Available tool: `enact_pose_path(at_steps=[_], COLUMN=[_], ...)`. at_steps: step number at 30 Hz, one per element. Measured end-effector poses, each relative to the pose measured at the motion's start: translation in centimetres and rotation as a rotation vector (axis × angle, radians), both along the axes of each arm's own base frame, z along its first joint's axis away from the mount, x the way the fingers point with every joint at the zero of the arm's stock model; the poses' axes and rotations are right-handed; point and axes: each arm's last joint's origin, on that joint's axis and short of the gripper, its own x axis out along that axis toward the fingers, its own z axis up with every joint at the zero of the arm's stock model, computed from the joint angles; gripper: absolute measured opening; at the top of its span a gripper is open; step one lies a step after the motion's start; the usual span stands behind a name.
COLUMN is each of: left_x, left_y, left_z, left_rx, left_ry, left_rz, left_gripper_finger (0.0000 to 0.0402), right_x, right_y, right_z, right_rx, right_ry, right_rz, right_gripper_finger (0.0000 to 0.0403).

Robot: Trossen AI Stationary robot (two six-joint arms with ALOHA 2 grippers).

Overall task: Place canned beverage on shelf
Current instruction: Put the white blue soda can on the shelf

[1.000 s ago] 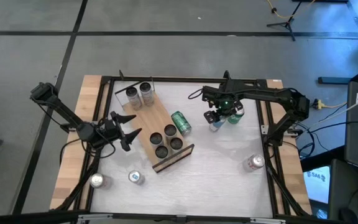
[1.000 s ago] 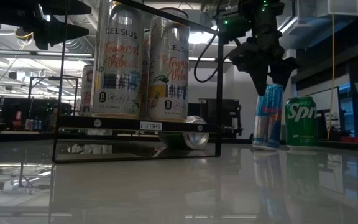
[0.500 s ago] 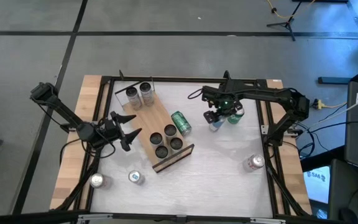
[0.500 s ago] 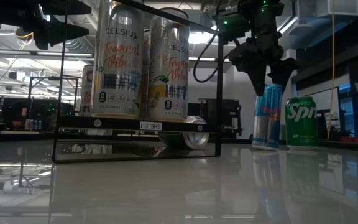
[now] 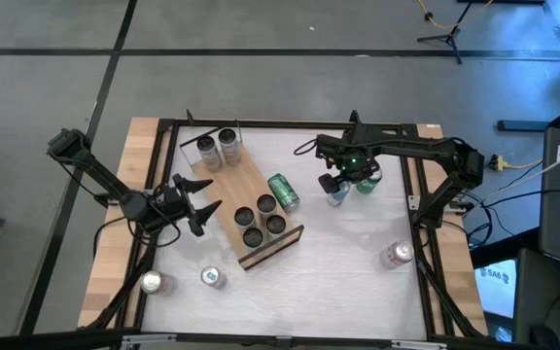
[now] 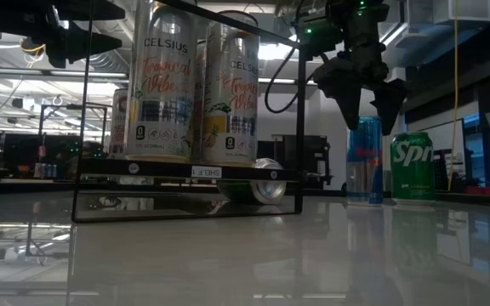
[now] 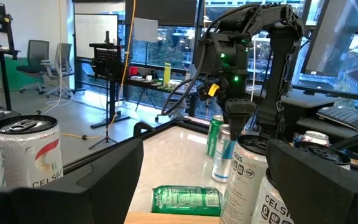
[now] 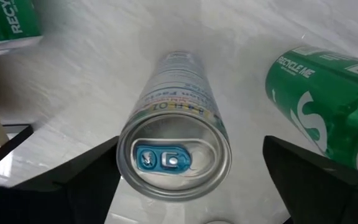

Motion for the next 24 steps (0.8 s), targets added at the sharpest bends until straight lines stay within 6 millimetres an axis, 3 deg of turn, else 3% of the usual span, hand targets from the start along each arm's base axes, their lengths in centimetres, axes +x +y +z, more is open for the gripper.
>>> enact_pose_path(at_steps=[11, 18, 24], left_x=[0.0, 0.0, 0.0], left_y=[0.0, 0.0, 0.0], left_z=[0.0, 0.0, 0.0], left_rx=[0.0, 0.0, 0.0], left_ry=[0.0, 0.0, 0.0], left_rz=[0.0, 0.0, 0.0], left_gripper_finger=[0.0332, 0.0332, 0.0332], right_x=[0.2, 1.1, 1.1], right_y=[-0.1, -0.3, -0.4], right_z=[1.4, 4.6, 7.9], right_rx=[-0.014, -0.057, -0.115], right_ry=[-0.043, -0.157, -0.247], right_rz=[0.028, 0.096, 0.343], right_gripper_finger=[0.0372, 0.0372, 0.0372])
